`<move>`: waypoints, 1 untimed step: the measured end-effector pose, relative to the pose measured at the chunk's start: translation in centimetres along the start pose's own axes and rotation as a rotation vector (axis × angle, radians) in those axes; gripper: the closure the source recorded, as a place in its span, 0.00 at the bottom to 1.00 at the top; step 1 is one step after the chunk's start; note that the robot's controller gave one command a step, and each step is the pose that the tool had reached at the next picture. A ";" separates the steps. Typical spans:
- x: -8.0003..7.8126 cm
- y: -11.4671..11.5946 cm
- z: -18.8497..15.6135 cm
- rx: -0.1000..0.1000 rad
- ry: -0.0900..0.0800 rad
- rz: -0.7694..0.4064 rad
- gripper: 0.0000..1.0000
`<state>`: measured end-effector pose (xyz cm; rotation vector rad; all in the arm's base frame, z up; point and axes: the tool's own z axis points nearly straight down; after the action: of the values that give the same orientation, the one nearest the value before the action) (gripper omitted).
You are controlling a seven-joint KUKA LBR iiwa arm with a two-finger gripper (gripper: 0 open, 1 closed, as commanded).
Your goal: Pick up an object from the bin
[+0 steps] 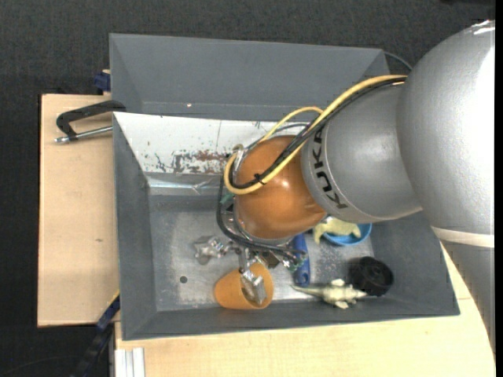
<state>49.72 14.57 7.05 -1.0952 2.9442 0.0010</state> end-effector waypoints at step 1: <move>0.0 0.0 0.0 0.000 -0.001 0.000 1.00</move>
Offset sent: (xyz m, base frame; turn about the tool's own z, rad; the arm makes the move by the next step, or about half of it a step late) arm 0.0000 0.0000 0.0000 0.0000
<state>49.72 14.61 7.09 -1.0949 2.9433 0.0020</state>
